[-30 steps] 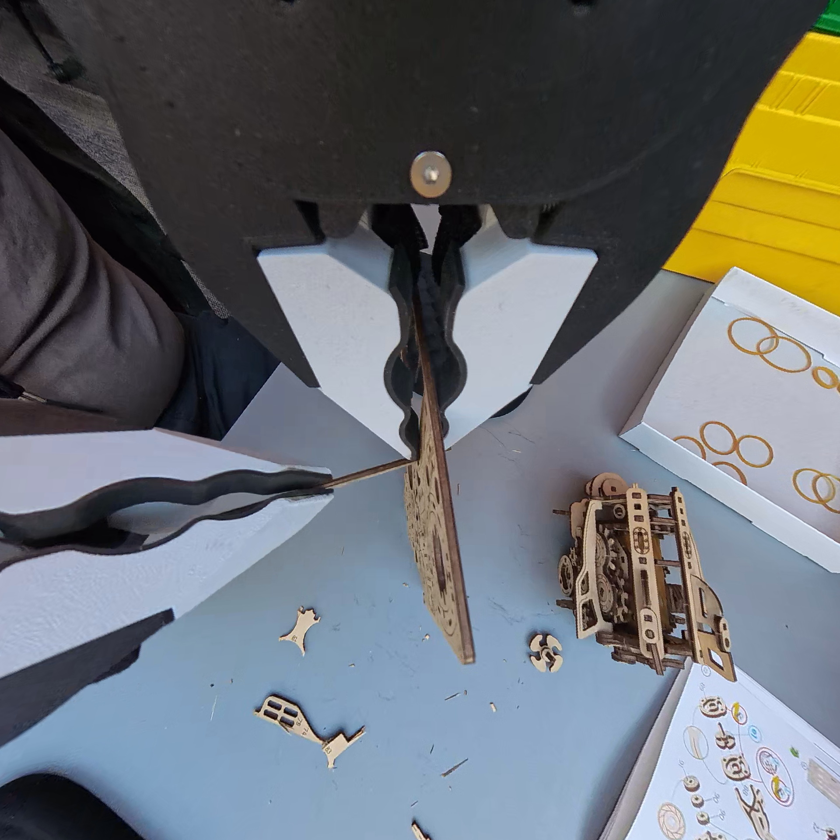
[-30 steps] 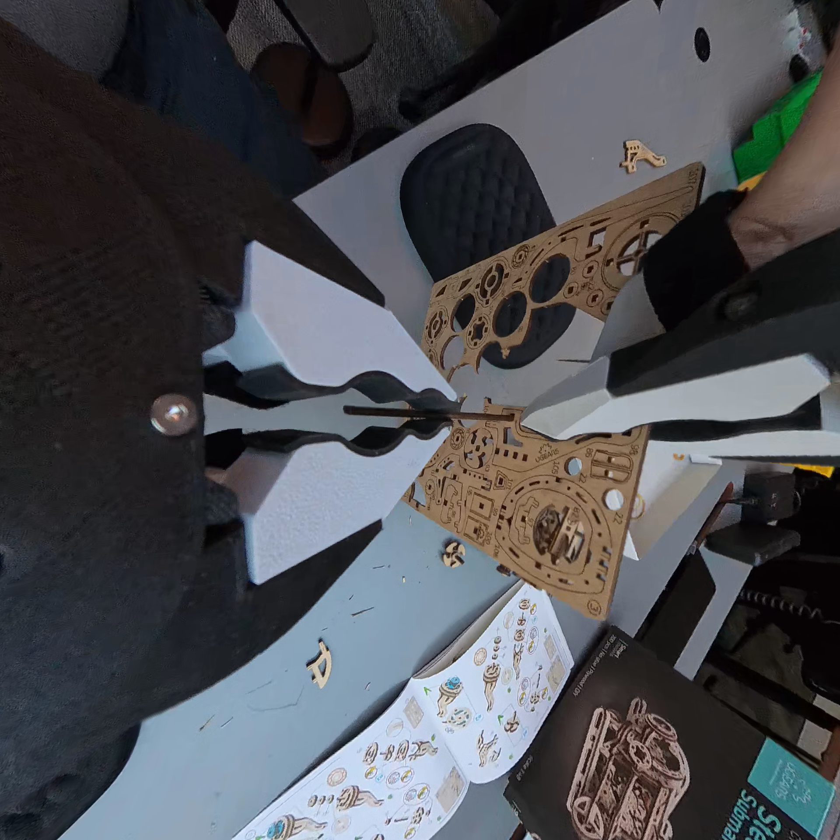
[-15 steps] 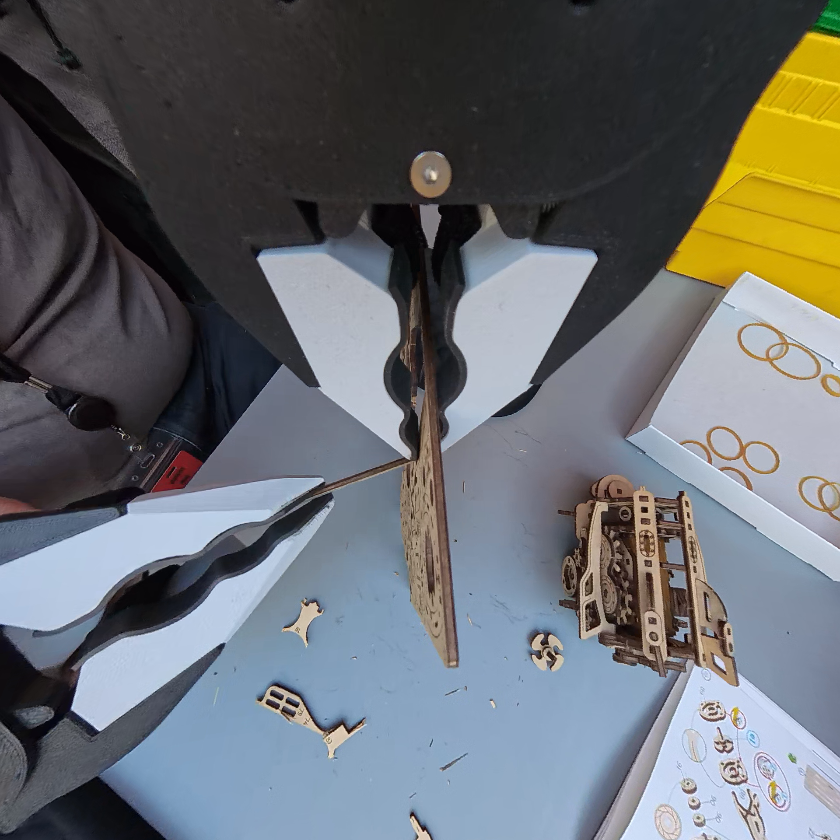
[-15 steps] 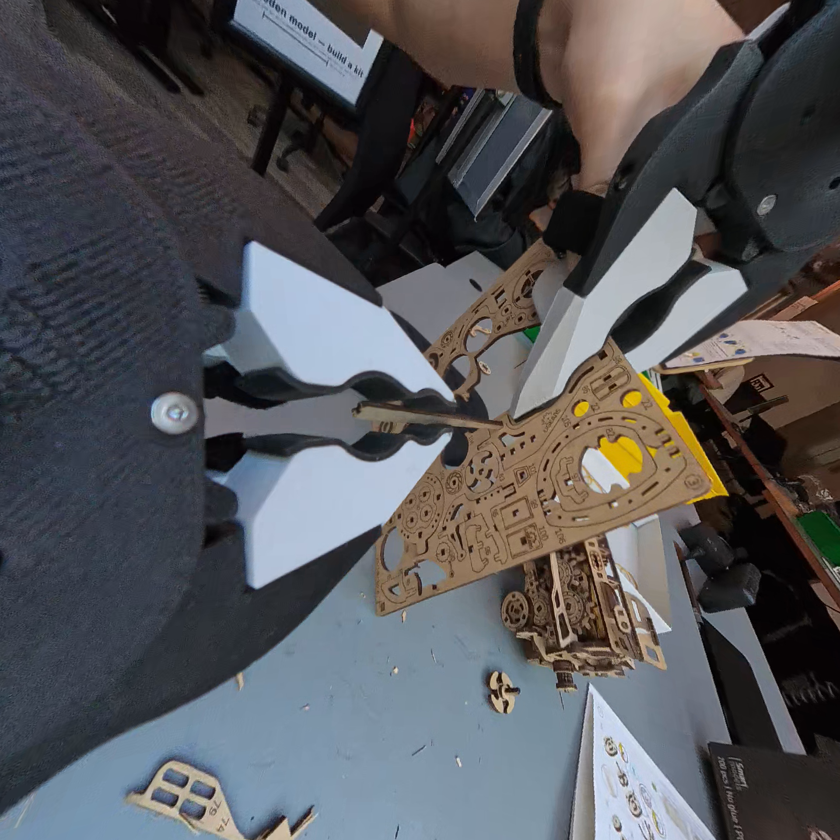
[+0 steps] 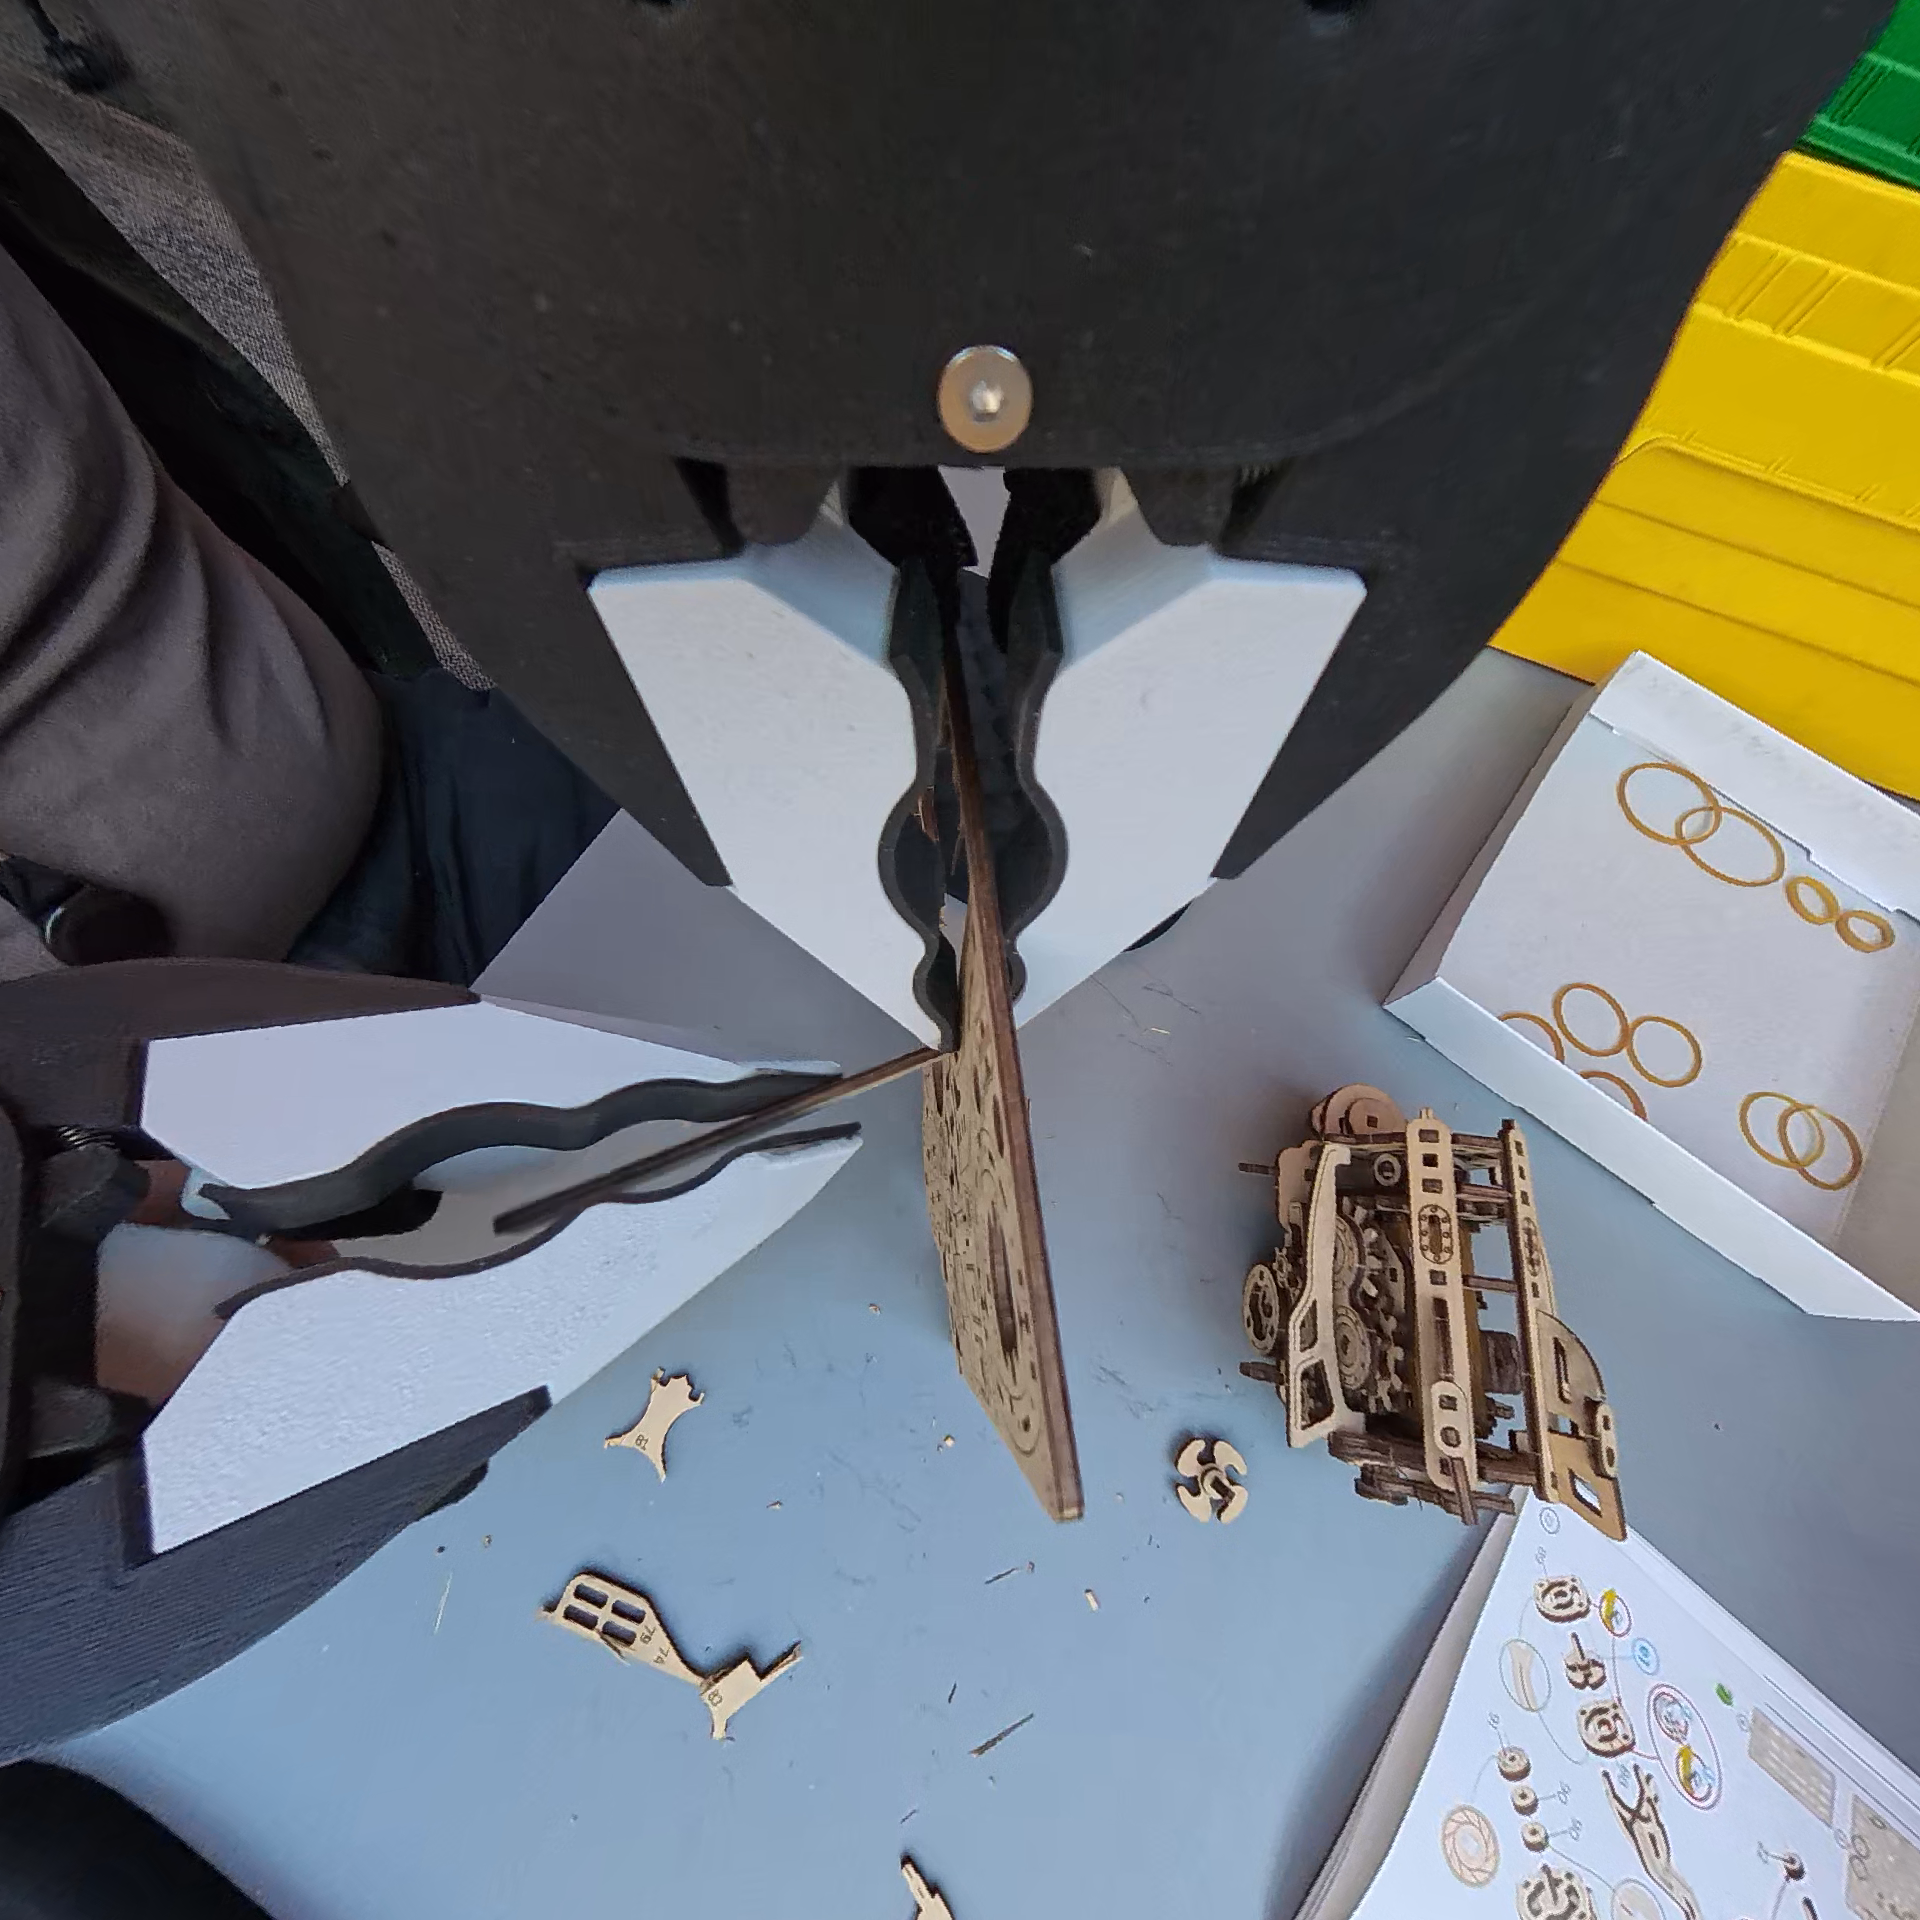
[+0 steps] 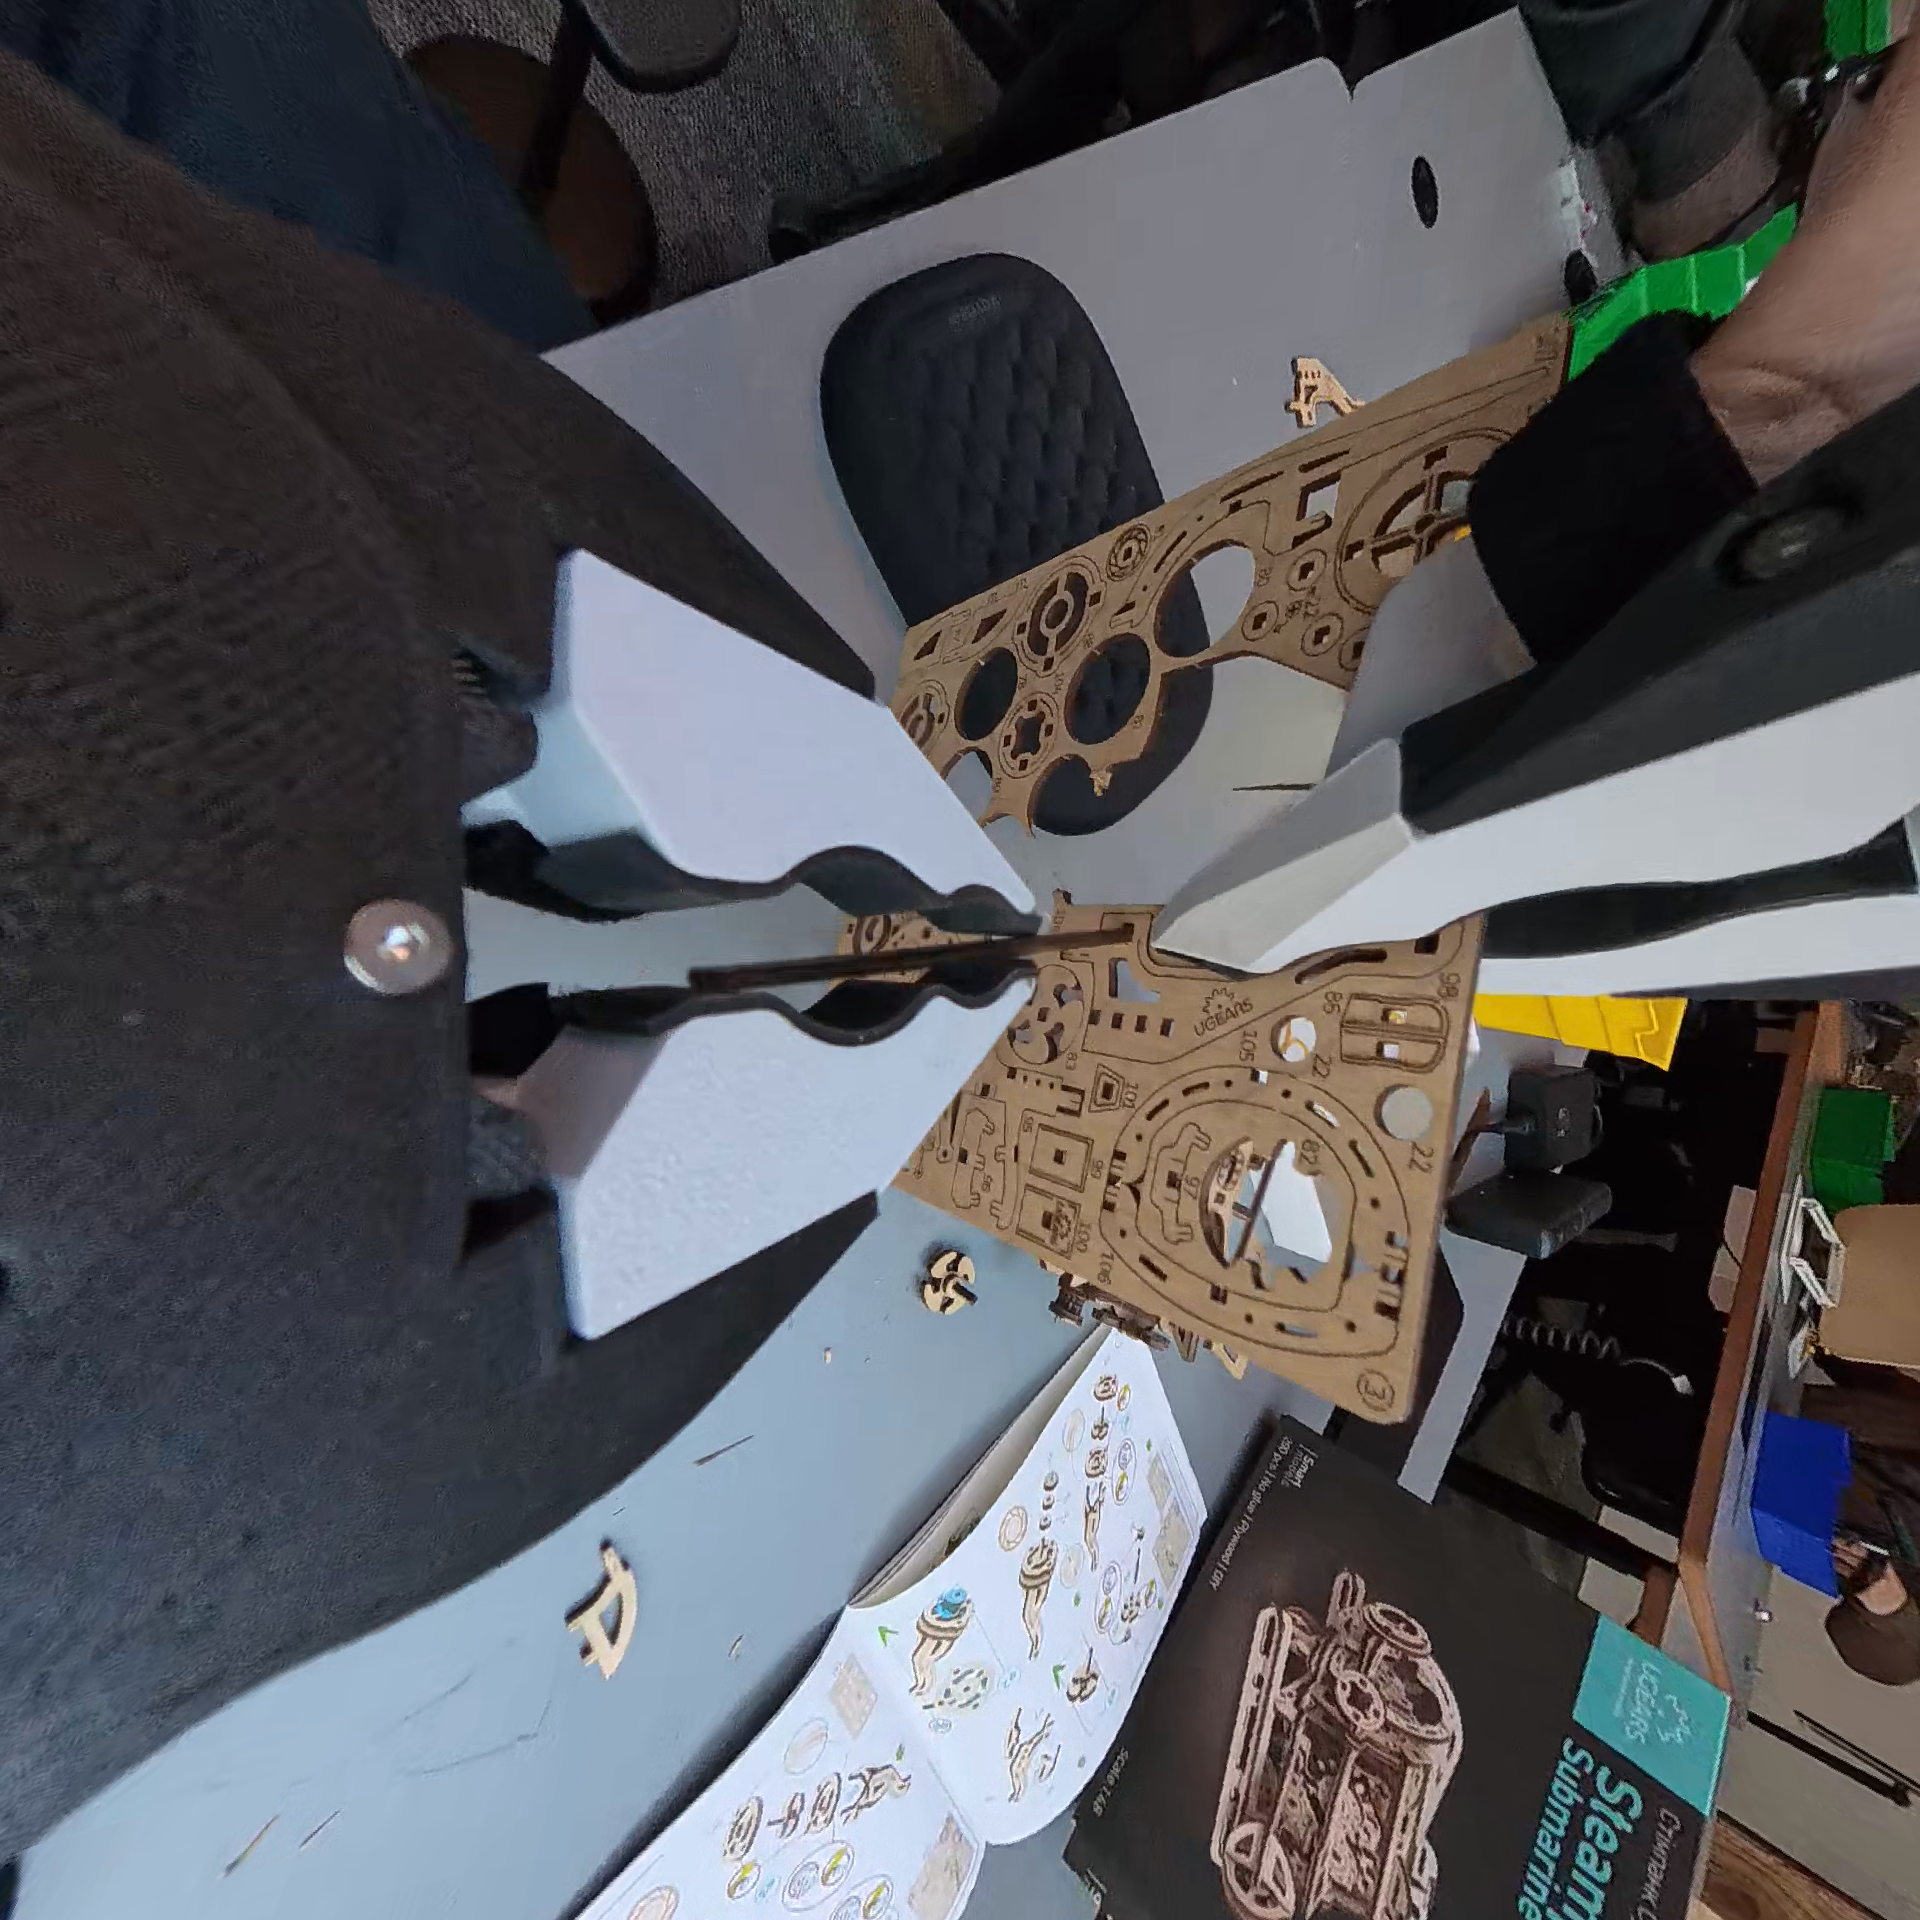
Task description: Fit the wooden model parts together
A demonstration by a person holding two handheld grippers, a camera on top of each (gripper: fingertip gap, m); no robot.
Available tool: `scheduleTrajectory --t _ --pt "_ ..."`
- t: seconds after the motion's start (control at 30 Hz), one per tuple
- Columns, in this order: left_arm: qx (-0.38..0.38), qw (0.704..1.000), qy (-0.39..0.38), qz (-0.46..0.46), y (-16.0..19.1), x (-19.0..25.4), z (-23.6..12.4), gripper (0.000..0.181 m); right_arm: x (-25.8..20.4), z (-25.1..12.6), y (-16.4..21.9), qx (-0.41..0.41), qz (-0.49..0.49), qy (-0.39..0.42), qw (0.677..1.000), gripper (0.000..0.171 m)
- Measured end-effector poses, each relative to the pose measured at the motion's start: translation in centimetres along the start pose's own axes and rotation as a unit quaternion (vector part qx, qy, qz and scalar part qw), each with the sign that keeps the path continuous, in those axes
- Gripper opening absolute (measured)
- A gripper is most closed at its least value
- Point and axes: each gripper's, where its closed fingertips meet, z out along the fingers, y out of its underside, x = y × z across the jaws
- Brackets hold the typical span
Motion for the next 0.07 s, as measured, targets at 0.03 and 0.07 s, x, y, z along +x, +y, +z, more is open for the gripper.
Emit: scheduleTrajectory --t 0.03,0.07 --pt "0.001 1.0 -0.002 0.0 -0.03 -0.08 0.01 0.001 -0.1 0.25 0.09 -0.008 0.001 -0.005 1.0 0.002" --pt "0.001 1.0 -0.005 0.0 -0.04 -0.19 0.02 0.002 -0.2 0.42 0.13 -0.015 0.001 -0.009 1.0 0.001"
